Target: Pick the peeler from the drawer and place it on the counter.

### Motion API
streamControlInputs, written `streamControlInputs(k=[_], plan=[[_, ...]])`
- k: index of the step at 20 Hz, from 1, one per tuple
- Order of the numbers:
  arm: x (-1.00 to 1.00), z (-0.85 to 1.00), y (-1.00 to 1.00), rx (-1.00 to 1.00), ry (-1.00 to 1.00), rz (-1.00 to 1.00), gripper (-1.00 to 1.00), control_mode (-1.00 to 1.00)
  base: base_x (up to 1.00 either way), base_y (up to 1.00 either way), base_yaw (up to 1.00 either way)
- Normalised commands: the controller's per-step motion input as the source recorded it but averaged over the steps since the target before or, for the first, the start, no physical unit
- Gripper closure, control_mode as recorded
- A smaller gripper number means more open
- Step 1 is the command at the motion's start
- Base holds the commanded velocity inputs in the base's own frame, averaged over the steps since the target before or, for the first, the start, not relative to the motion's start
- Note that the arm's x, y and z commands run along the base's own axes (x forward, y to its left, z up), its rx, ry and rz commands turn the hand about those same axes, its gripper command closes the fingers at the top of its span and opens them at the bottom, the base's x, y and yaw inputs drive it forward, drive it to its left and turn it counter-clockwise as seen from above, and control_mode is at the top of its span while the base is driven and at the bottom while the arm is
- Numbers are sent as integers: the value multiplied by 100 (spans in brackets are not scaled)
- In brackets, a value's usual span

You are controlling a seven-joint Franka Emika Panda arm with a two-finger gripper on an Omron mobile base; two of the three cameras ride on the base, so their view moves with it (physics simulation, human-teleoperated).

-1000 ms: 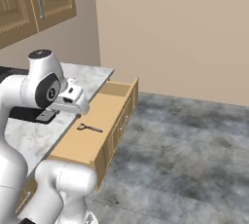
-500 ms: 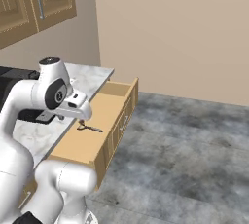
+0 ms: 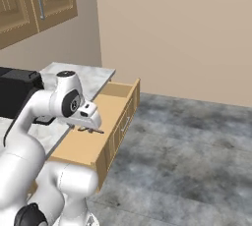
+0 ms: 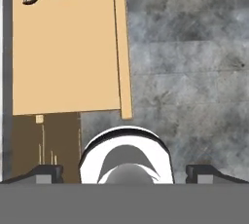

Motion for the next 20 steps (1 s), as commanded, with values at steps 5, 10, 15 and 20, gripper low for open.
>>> streamControlInputs(k=[5, 10, 15, 20], plan=[[34, -55, 0, 0, 4, 0, -100, -100, 0, 0, 0], [36, -49, -4, 0, 2, 0, -100, -100, 0, 0, 0], [35, -41, -9, 0, 3, 0, -100, -100, 0, 0, 0], [37, -40, 0, 0, 4, 0, -100, -100, 0, 0, 0]])
